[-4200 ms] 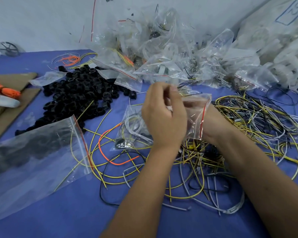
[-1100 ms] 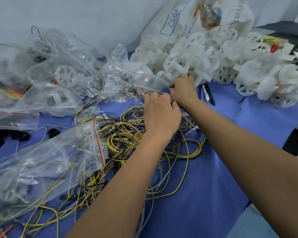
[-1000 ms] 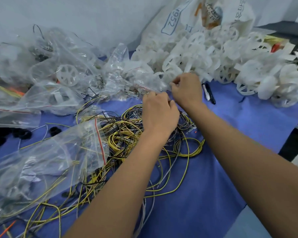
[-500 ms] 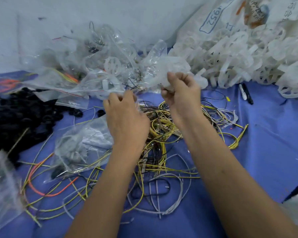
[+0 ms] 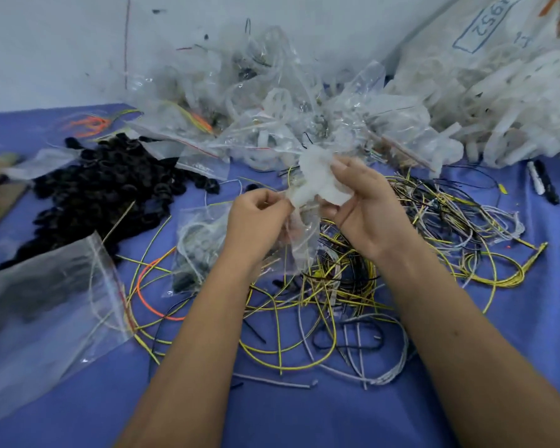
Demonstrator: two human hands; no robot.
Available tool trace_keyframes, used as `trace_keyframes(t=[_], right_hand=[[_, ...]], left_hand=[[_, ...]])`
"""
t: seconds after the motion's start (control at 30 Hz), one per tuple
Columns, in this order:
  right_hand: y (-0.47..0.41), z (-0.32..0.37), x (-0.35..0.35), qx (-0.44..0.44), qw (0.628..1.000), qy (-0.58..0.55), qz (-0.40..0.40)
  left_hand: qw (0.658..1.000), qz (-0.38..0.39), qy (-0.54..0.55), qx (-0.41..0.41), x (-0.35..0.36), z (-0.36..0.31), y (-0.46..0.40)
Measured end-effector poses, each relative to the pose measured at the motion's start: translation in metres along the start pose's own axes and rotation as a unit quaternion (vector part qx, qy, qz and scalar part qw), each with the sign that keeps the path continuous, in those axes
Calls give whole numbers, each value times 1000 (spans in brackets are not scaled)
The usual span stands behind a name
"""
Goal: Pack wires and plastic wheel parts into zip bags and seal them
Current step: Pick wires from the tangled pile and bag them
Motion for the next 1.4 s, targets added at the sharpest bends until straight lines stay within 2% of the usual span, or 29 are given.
trace_keyframes(t=[0.1, 0.2, 0.27, 0.37, 0.47, 0.53, 0.63, 0.8, 1.0, 1.1, 1.23, 1.3, 1.4], right_hand=[[0, -2, -8, 12, 995, 88, -49], [1, -1, -18, 23, 976, 183, -119], [3, -2, -20, 26, 956, 261, -135], [4, -2, -18, -2, 919, 376, -118], [3, 2, -13, -42, 888, 447, -98], [3, 0, -6, -58, 894, 440, -68], [6, -2, 8, -78, 928, 363, -17], [10, -5, 22, -64, 974, 204, 71], [15, -11, 32, 3, 983, 119, 142], [18, -13, 40, 7, 964, 201, 175], [22, 3, 46, -139, 884, 432, 108], [24, 3, 49, -158, 853, 482, 121], [25, -3, 54, -158, 832, 504, 170]], left_hand=[[999, -34, 15, 19, -5, -3, 1], [989, -93, -30, 108, -10, -15, 7], [977, -121, -49, 170, -9, -25, 15], [951, -153, -70, 258, -3, -38, 28], [917, -147, -130, 348, 6, -48, 39], [891, -124, -162, 404, 14, -51, 46], [867, -96, -188, 452, 26, -52, 56], [852, -93, -157, 490, 32, -58, 66], [846, -104, -154, 499, 28, -62, 68], [848, -133, -159, 487, 24, -63, 66], [856, -142, -164, 470, 23, -60, 62], [860, -137, -163, 464, 23, -59, 61], [865, -126, -159, 459, 26, -57, 61]])
Point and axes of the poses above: each hand's wrist, its own y-axis away from the middle knuckle, its own x-axis out of the palm, z = x × y, the point moved 6 cm from there along -y, towards the middle knuckle, and after that the axes turned 9 degrees about y, right-handed, at the moved point
